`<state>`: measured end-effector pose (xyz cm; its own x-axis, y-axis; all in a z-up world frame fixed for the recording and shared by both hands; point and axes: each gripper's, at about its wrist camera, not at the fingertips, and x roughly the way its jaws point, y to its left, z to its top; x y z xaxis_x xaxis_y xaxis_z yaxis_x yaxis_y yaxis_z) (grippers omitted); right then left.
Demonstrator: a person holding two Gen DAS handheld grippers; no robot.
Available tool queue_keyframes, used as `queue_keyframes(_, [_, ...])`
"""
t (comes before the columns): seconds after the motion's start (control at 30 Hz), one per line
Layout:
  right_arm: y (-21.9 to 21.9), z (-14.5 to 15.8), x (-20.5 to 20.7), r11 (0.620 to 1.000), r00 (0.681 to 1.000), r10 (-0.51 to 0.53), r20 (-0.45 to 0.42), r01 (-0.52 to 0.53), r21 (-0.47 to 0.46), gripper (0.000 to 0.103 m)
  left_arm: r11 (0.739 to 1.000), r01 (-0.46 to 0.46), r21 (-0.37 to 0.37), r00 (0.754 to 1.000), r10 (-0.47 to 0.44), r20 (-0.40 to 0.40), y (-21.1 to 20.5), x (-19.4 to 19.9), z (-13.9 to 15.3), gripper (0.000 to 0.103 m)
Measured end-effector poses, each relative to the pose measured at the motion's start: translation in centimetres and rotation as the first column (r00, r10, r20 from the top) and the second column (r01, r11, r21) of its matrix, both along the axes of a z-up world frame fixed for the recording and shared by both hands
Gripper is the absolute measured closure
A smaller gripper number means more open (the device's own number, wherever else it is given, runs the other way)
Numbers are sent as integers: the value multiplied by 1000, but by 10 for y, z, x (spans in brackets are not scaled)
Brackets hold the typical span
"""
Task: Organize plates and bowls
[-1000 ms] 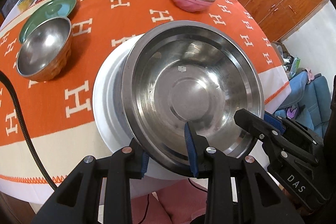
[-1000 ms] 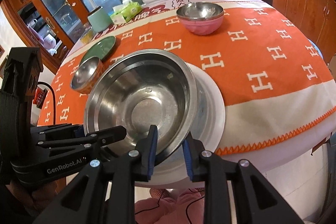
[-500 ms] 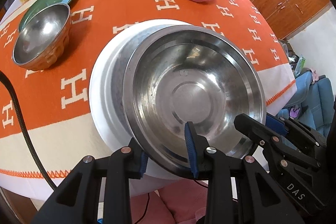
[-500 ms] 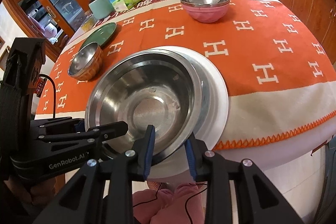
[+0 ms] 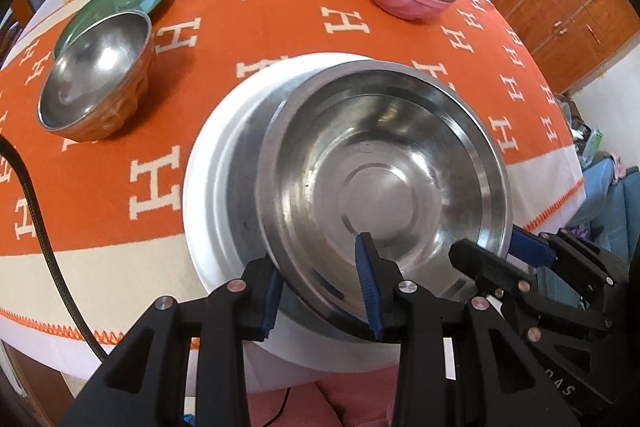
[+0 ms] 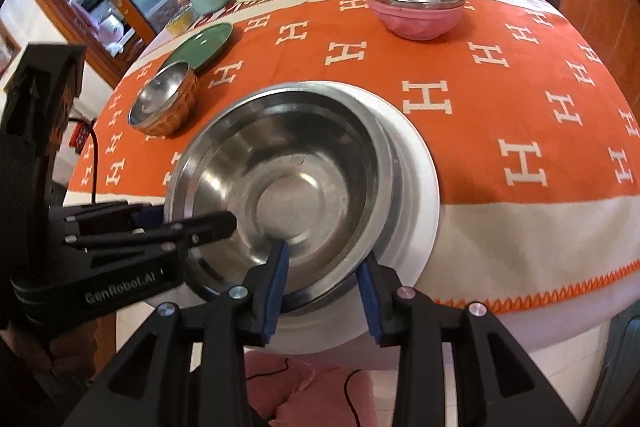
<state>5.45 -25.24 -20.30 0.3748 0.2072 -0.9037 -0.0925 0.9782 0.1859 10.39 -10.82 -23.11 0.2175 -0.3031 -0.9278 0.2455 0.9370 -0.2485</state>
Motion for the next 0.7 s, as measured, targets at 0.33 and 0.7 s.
queue_keyframes(0.33, [-9, 11, 13, 997, 997, 63, 51, -61, -38, 51, 999, -44, 3, 998, 43, 55, 3, 5, 16, 57])
queue_keyframes(0.7, [-11, 28, 16, 997, 989, 71, 128, -64, -53, 50, 998, -61, 29, 986, 56, 160, 6, 3, 52, 33])
